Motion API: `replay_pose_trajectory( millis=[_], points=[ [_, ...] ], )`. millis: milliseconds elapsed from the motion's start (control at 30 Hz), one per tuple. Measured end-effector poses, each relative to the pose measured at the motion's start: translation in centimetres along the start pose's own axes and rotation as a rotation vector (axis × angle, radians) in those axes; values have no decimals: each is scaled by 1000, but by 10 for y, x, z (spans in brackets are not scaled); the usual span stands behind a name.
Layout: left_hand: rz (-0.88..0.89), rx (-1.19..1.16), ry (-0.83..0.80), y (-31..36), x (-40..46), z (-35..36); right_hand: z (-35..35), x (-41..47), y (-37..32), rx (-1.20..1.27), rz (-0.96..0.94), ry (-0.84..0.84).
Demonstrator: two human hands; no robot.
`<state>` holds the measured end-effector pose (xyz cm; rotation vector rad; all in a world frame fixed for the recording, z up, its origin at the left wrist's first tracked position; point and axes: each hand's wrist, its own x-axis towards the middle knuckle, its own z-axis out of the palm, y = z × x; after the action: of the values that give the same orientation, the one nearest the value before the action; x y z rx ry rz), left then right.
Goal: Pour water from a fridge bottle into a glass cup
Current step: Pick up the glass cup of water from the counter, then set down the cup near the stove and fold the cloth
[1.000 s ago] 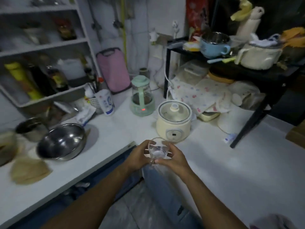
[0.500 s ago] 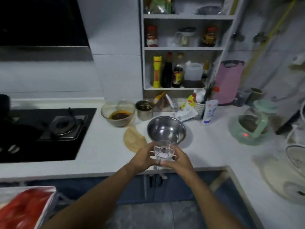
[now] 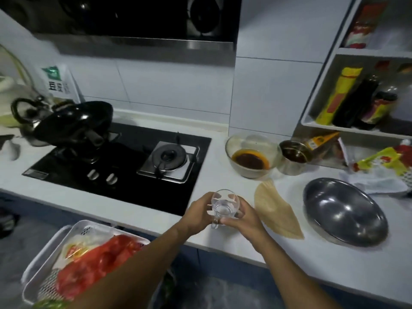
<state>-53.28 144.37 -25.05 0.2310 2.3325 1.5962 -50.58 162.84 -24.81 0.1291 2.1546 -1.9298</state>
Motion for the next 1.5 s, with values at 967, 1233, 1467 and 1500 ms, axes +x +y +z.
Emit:
replay_pose_trajectory(
  millis=[967,1233,1467,1500],
  points=[
    [-218,-28,76,-54,93,-58,41,131,19,-34,72,-29],
    [-243,235,164,-24,80,-98,15,112,3,-105,155,101],
    [13,300,68,83,84,-52,-54,42,-59,-117,102,335],
    [43,315,47,101,84,-36,-68,27,-66,-134,95,373]
  ],
)
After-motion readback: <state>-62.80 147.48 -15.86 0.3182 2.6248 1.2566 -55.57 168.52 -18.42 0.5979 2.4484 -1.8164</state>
